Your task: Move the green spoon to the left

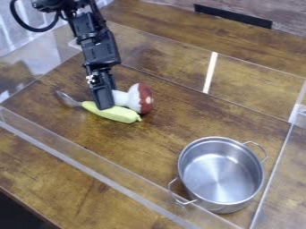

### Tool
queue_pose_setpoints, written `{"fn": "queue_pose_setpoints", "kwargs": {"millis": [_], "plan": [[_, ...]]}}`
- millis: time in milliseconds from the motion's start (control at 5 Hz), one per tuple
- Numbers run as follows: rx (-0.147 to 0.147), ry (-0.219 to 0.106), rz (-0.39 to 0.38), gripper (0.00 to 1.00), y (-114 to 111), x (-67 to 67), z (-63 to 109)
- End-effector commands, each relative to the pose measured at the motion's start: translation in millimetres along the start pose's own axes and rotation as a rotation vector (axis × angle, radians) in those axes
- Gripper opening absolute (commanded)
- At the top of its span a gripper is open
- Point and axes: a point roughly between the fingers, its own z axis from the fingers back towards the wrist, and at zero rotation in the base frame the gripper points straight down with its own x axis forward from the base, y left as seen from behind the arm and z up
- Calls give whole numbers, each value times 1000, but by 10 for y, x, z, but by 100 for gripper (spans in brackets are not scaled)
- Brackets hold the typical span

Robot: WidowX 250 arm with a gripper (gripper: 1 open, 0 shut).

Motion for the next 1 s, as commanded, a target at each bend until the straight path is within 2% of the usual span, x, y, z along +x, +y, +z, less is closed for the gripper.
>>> {"fn": "queue_pose_setpoints", "kwargs": {"millis": [0, 400, 600, 800], "plan": [[132, -17, -43, 0, -174, 98, 459], [144, -33, -39, 0, -252, 77, 585], [158, -24, -34, 0, -323, 112, 741], [159, -26, -40, 0, -374, 148, 803]]}}
